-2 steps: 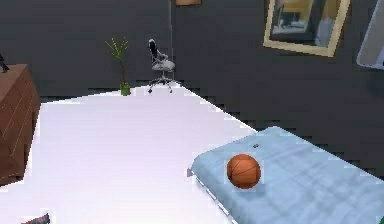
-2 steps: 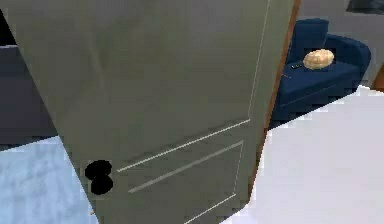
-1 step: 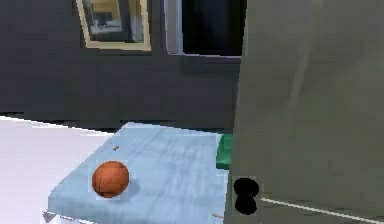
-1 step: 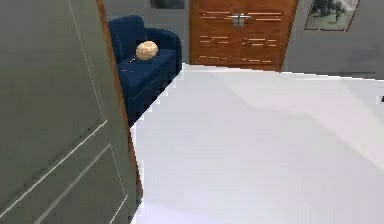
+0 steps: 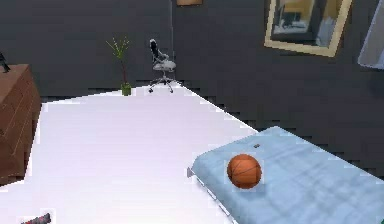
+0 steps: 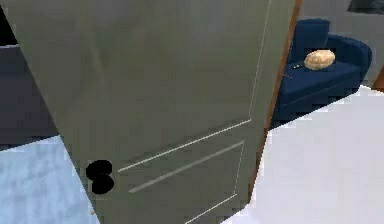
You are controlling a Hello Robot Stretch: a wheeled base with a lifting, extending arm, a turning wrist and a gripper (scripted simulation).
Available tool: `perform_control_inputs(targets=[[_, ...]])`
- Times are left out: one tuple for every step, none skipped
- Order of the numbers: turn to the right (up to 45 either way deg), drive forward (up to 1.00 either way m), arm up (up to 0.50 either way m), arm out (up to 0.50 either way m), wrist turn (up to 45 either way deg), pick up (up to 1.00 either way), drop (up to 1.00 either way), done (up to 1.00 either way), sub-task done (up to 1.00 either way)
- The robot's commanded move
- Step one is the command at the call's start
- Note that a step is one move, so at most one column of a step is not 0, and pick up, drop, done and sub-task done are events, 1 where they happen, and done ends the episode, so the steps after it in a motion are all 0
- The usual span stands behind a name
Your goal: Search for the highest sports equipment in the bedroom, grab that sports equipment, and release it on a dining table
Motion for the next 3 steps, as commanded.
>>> perform_control_inputs(targets=[[-30.0,0.00,0.00,0.00,0.0,0.00,0.00,0.00,0.00],[0.0,0.30,0.00,0.00,0.0,0.00,0.00,0.00,0.00],[-27.0,0.00,0.00,0.00,0.0,0.00,0.00,0.00,0.00]])
